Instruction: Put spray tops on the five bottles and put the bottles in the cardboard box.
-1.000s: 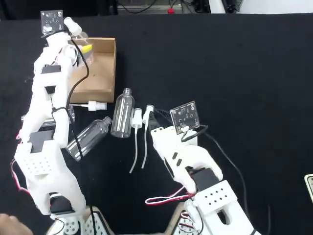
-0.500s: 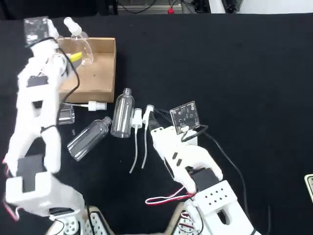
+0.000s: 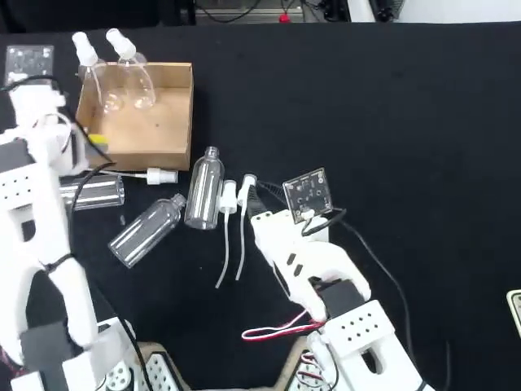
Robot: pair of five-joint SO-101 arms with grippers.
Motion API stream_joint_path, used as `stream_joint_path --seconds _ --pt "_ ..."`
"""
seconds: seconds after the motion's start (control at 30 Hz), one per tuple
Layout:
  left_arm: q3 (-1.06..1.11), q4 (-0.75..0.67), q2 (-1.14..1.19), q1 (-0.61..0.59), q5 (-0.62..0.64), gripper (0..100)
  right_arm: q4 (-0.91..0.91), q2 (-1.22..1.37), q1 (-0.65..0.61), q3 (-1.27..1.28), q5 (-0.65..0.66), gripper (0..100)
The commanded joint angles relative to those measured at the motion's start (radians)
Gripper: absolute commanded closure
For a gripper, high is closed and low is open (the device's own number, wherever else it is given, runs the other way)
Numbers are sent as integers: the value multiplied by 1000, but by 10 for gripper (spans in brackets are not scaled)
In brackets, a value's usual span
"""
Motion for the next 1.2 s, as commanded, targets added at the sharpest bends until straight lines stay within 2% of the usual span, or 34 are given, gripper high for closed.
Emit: stream_joint_path --seconds 0.0,0.2,0.37,0.5,0.63,0.87,1.0,1.17 --pt "-31 92 -64 -48 -81 667 -18 -15 -14 -21 -2 963" --pt "-25 147 -66 -113 -169 667 -18 -15 -14 -21 -2 963" --pt "-24 227 -60 -105 -262 667 -18 -15 -14 -21 -2 963" --pt "-24 313 -60 -59 -264 667 -18 -15 -14 -21 -2 963" --pt "-10 393 -58 90 -316 667 -18 -15 -14 -21 -2 963" --pt "99 379 -58 277 -362 665 -18 -15 -12 -19 -2 963" --pt "122 321 -57 298 -365 663 -18 -15 -12 -19 -2 963" --pt "159 278 -57 298 -430 663 -18 -15 -12 -19 -2 963"
